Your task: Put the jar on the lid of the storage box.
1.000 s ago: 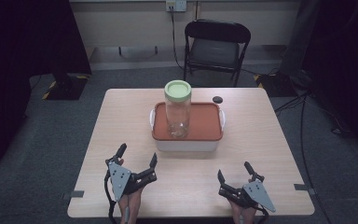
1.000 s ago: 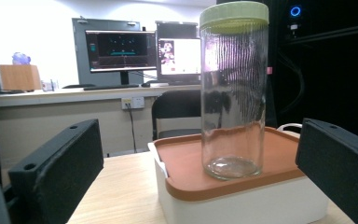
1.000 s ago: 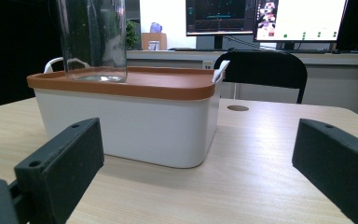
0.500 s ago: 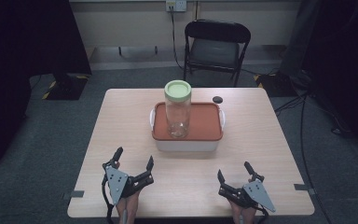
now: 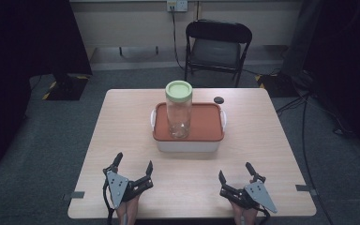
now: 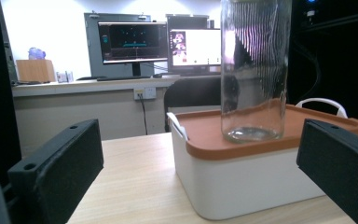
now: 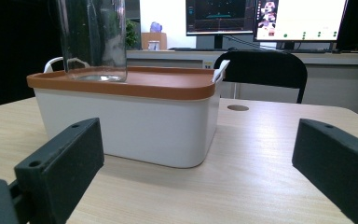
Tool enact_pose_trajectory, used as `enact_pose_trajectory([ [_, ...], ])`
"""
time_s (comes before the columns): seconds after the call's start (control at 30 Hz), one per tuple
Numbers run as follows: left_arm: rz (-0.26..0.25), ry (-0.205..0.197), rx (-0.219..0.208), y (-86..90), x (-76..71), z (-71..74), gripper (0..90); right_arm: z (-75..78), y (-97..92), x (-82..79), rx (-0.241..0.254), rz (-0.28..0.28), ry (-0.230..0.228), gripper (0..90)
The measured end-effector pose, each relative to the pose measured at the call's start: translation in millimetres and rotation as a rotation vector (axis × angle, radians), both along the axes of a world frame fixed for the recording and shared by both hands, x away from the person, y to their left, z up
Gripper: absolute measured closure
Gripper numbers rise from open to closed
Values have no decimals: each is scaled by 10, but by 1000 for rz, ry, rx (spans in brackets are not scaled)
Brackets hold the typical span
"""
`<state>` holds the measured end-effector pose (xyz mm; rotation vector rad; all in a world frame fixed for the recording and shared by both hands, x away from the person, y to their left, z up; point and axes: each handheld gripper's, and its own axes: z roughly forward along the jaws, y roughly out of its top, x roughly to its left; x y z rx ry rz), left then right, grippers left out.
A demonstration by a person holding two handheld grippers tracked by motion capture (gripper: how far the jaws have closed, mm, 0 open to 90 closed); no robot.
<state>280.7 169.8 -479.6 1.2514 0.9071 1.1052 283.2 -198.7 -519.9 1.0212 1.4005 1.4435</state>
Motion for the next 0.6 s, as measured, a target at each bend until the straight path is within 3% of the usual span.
enact_pose_trajectory([
  [0.6, 10, 30, 14, 1, -11, -284, 0, 0, 0, -1, 0, 0, 0, 12],
])
